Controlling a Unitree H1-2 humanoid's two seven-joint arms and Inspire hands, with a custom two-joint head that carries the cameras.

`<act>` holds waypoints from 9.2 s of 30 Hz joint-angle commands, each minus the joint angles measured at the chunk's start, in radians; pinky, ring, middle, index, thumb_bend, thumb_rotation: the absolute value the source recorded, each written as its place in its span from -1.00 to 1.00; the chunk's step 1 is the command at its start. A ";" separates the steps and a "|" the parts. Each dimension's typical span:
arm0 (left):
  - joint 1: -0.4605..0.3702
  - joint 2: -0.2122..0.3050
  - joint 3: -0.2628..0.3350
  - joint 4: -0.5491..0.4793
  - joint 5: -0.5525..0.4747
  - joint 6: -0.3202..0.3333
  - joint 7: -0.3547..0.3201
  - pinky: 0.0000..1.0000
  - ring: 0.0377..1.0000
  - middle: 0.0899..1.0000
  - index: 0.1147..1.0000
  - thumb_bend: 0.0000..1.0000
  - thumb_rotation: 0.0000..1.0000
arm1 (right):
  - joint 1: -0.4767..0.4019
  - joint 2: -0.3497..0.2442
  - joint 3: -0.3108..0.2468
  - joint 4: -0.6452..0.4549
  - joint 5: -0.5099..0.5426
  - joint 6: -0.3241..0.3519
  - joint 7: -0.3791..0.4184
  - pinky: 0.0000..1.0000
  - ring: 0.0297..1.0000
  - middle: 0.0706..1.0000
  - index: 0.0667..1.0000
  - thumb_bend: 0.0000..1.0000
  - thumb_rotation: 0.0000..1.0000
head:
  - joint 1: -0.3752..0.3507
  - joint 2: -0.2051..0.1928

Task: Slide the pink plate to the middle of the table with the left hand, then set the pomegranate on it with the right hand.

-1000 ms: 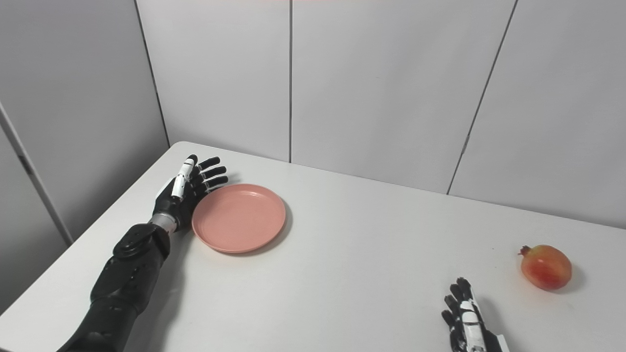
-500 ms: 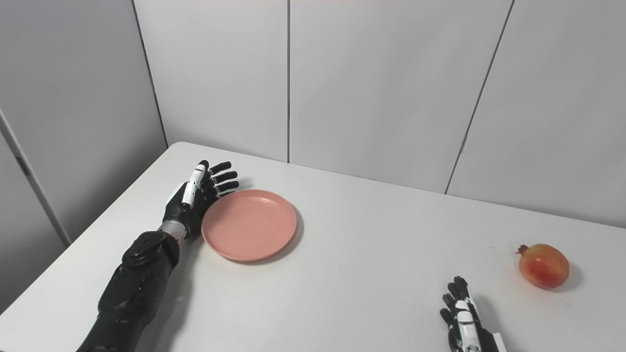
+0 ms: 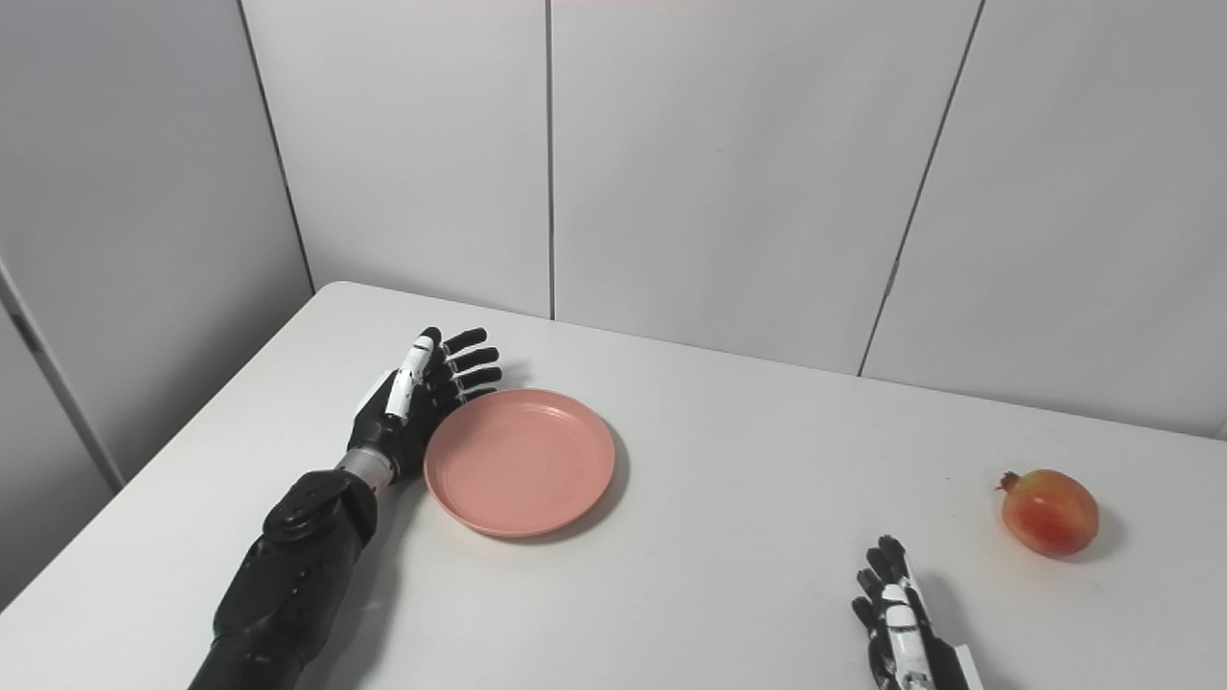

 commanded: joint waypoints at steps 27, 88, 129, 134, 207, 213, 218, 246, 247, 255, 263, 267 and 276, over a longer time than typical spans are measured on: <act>0.090 -0.132 -0.103 -0.146 0.059 0.052 0.020 0.46 0.48 0.47 0.42 -0.30 1.00 | -0.036 0.017 -0.005 -0.006 0.001 -0.049 0.001 1.00 1.00 1.00 1.00 -0.68 1.00 | -0.041 0.040; 0.168 -0.263 -0.183 -0.263 0.123 0.036 0.042 0.72 0.69 0.69 0.66 -0.24 1.00 | -0.062 0.053 0.003 -0.019 -0.030 -0.034 -0.040 1.00 0.96 0.98 0.99 -0.59 1.00 | -0.243 0.122; 0.182 -0.220 -0.131 -0.174 0.029 -0.026 -0.050 0.75 0.73 0.71 0.68 -0.24 1.00 | -0.362 -0.280 -0.142 -0.154 -0.635 -0.032 -0.164 0.64 0.77 0.82 0.86 0.44 0.05 | -0.597 0.022; 0.180 -0.216 -0.129 -0.159 0.021 -0.043 -0.062 0.77 0.73 0.72 0.68 -0.24 1.00 | -0.392 -0.323 -0.142 -0.133 -0.711 0.027 -0.141 0.55 0.75 0.82 0.83 0.61 -0.08 | -0.594 0.021; 0.192 -0.211 -0.134 -0.202 0.032 0.000 -0.042 0.73 0.71 0.70 0.66 -0.23 1.00 | -0.651 -0.499 0.078 0.482 -0.706 0.162 0.087 0.59 0.77 0.83 0.83 1.00 -0.24 | -0.580 0.077; 0.193 -0.211 -0.137 -0.204 0.034 0.003 -0.042 0.74 0.71 0.70 0.67 -0.22 1.00 | -0.663 -0.496 0.090 0.496 -0.714 0.170 0.084 0.62 0.77 0.81 0.79 0.98 -0.26 | -0.577 0.080; 0.194 -0.213 -0.138 -0.207 0.035 0.007 -0.039 0.74 0.72 0.70 0.66 -0.22 1.00 | -0.675 -0.499 0.100 0.521 -0.714 0.163 0.084 0.62 0.75 0.77 0.74 0.94 -0.30 | -0.573 0.082; 0.194 -0.217 -0.147 -0.209 0.043 0.015 -0.031 0.72 0.70 0.69 0.66 -0.21 1.00 | -0.697 -0.477 0.107 0.584 -0.638 0.094 0.020 -0.23 -0.16 -0.09 -0.07 0.03 -0.75 | -0.557 0.088; 0.194 -0.218 -0.147 -0.208 0.043 0.015 -0.031 0.72 0.70 0.69 0.66 -0.22 1.00 | -0.694 -0.477 0.103 0.580 -0.633 0.093 0.016 -0.23 -0.16 -0.09 -0.08 0.02 -0.74 | -0.555 0.090; 0.193 -0.224 -0.150 -0.210 0.049 0.014 -0.026 0.72 0.71 0.70 0.67 -0.22 1.00 | -0.667 -0.480 0.062 0.507 -0.597 0.109 0.012 -0.22 -0.15 -0.09 -0.10 0.00 -0.73 | -0.542 0.092; 0.192 -0.237 -0.155 -0.219 0.056 0.025 -0.011 0.72 0.71 0.70 0.66 -0.22 1.00 | -0.624 -0.474 0.022 0.329 -0.585 0.143 0.013 -0.21 -0.13 -0.05 -0.09 0.00 -0.73 | -0.513 0.097; 0.195 -0.244 -0.166 -0.237 0.066 0.035 0.005 0.69 0.69 0.69 0.66 -0.23 1.00 | -0.613 -0.464 0.033 0.217 -0.590 0.151 0.038 -0.22 -0.16 -0.05 -0.09 0.00 -0.74 | -0.495 0.102; 0.191 -0.258 -0.179 -0.250 0.087 0.043 0.036 0.67 0.66 0.67 0.64 -0.21 1.00 | -0.648 -0.400 0.110 0.072 -0.621 0.169 0.105 -0.20 -0.14 -0.04 -0.09 0.00 -0.75 | -0.461 0.115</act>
